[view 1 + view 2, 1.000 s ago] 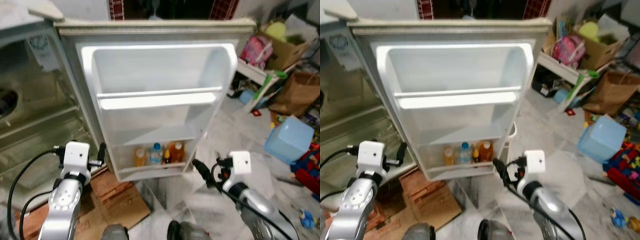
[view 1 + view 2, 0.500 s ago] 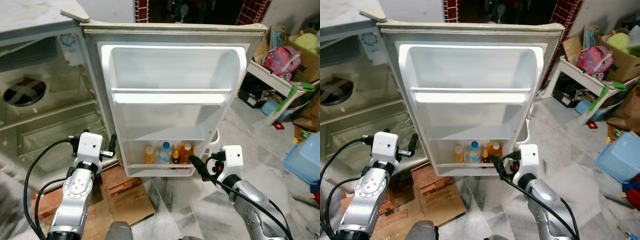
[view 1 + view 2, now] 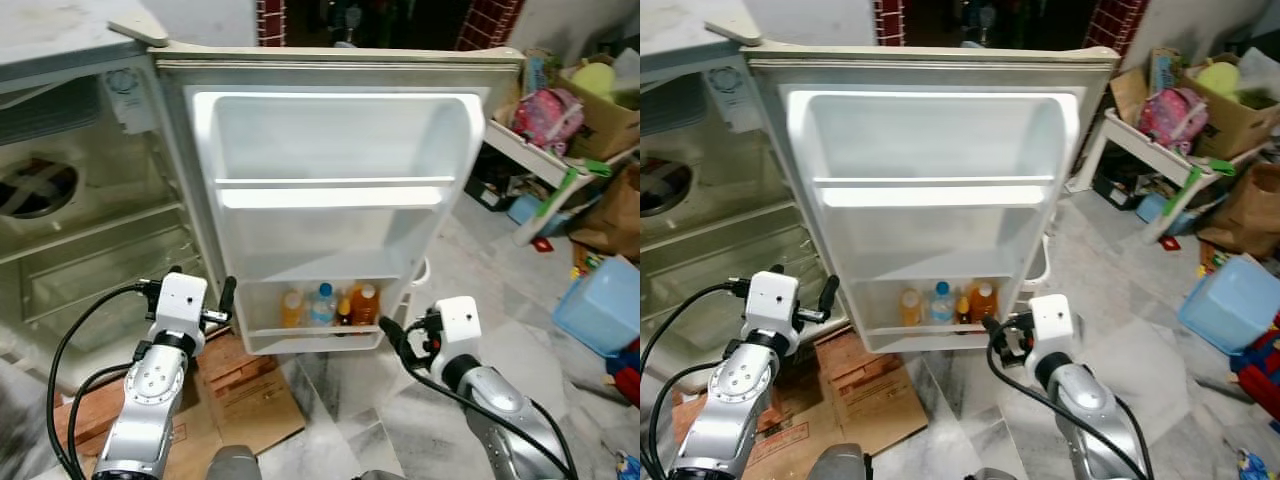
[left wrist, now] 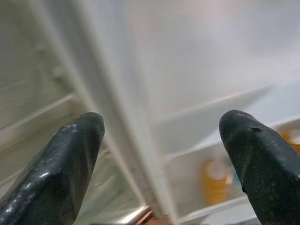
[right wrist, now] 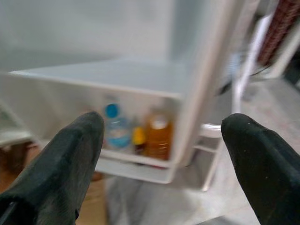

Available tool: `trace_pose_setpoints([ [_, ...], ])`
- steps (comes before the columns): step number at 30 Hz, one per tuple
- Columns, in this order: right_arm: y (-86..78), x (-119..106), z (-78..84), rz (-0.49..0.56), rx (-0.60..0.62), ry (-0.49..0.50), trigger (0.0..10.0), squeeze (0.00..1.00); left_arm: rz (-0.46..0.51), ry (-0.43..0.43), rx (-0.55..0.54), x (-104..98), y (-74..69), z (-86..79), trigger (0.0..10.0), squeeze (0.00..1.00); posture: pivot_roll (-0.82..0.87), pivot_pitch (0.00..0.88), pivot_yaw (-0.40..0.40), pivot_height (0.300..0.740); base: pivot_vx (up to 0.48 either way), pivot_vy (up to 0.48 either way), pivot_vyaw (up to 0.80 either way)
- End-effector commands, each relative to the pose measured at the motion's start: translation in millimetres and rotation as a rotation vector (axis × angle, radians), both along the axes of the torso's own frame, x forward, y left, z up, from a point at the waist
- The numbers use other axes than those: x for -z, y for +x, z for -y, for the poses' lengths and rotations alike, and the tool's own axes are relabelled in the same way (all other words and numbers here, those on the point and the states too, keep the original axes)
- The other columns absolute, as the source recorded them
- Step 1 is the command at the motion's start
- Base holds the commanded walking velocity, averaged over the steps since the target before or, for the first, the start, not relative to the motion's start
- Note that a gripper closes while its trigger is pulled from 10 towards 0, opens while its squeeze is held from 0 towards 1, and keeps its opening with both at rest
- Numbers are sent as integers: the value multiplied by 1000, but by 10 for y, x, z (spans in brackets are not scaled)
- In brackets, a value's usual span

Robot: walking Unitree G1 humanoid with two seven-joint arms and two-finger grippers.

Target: Restocking fridge

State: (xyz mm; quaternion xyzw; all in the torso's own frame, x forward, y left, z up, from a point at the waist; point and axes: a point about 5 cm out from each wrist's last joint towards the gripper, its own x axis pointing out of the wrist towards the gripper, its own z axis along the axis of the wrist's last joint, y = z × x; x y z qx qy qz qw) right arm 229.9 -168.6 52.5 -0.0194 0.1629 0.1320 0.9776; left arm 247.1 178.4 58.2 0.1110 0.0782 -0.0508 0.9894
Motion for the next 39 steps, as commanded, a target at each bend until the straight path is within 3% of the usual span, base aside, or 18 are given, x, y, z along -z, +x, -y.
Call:
trace_pose_setpoints([
  [1, 29, 0, 81, -17, 44, 30, 10000, 0, -2, -8, 31, 7, 22, 52, 10000, 0, 68, 0, -20, 740, 0, -480, 0],
  [4, 59, -32, 124, 0, 78, 81, 10000, 0, 3, -8, 39, -4, 46, 62, 10000, 0, 68, 0, -20, 740, 0, -480, 0],
  [10, 139, -65, 127, 49, 88, -13, 10000, 0, 6, -8, 36, -7, 92, 72, 10000, 0, 66, 0, -19, 740, 0, -480, 0],
  [13, 178, -77, 114, 89, 79, -114, 10000, 0, 6, -8, 36, -2, 97, 80, 10000, 0, 67, 0, -20, 740, 0, -480, 0],
  [16, 207, -84, 86, 94, 84, -52, 10000, 0, 4, -3, 35, 8, 99, 80, 10000, 0, 69, 0, -19, 740, 0, -480, 0],
  [18, 227, -101, 39, 75, -1, -36, 10000, 0, -4, 7, 28, 25, 99, 77, 10000, 0, 72, 0, -22, 740, 0, -435, 0],
  [29, 497, -431, 12, 275, 65, -46, 10000, 0, -27, 40, -16, 79, 125, 26, 10000, 0, 83, 0, -29, 740, 0, -74, 575],
  [39, 529, -520, -36, 329, 33, -25, 10000, 0, -4, -1, -58, 46, 182, -18, 10000, 0, 71, 0, -24, 740, 312, 0, 348],
])
